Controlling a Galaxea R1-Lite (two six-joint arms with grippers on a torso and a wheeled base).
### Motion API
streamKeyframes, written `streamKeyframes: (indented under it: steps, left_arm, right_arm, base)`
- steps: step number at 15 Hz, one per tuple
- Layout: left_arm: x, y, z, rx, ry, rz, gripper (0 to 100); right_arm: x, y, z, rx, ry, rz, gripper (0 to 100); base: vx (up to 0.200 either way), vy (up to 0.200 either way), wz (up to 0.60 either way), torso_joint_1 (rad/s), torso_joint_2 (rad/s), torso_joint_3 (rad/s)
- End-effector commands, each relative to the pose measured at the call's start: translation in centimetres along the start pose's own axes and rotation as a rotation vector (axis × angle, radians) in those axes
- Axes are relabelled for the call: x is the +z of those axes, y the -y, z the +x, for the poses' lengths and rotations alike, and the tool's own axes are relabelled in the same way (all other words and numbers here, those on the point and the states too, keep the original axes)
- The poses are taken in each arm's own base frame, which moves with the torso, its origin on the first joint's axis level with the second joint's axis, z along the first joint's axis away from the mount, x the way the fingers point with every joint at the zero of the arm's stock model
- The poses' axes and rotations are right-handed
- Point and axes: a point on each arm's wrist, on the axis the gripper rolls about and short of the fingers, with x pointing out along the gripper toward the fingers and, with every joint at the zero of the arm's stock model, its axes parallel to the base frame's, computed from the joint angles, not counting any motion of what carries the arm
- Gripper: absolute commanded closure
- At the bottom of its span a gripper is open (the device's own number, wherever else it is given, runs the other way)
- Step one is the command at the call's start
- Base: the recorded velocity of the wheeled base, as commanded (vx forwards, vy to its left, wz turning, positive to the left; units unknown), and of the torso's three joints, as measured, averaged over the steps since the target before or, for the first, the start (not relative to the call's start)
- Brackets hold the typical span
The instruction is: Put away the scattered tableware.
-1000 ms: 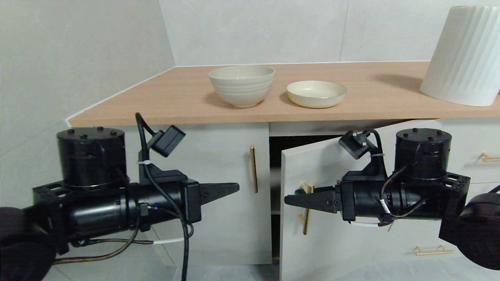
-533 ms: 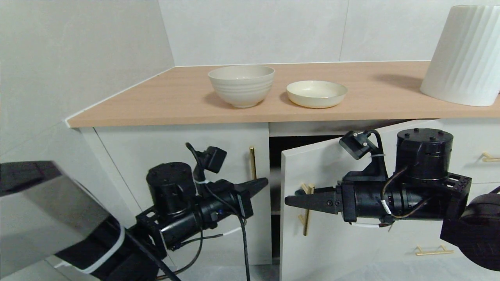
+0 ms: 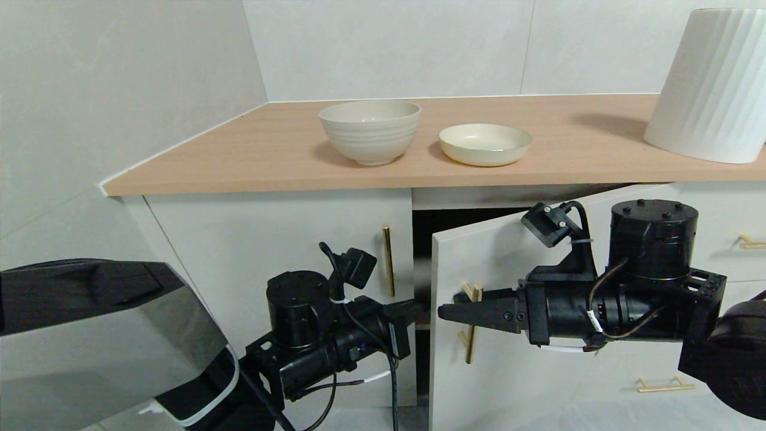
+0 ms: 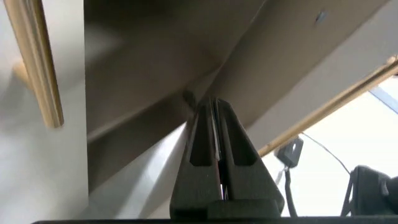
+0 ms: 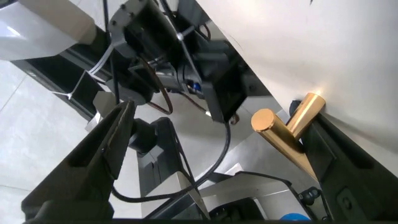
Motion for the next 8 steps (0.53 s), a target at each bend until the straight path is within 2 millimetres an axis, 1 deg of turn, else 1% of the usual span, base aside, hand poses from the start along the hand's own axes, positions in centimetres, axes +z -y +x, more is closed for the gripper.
streamKeyframes:
  steps: [1,3,5,8]
  left_arm:
    - [-0.1,0.5,0.3,-0.033,0.015,0.010,100]
    - [0.1,0.8,0.5,-0.055,0.025,0.016,100]
    - [0.2,0.8,0.5,-0.056,0.028,0.017,100]
    - [0.5,1.1,0.8,-0.068,0.042,0.025,100]
  right_arm:
    - [-0.3,0.1,-0.1,-0.008,-0.008,0.009,0]
    - [-0.5,-0.1,-0.5,-0.010,-0.008,0.001,0]
    - [-0.8,-0.7,-1.6,-0.018,0.000,-0.001,0]
    - [-1.9,-0.5,-2.8,-0.052,-0.011,0.000,0]
  base:
    - [0.000,0.000,0.00,0.000,0.00,0.000]
    - [0.000,0.000,0.00,0.000,0.00,0.000]
    - [0.000,0.000,0.00,0.000,0.00,0.000]
    - [0.000,0.000,0.00,0.000,0.00,0.000]
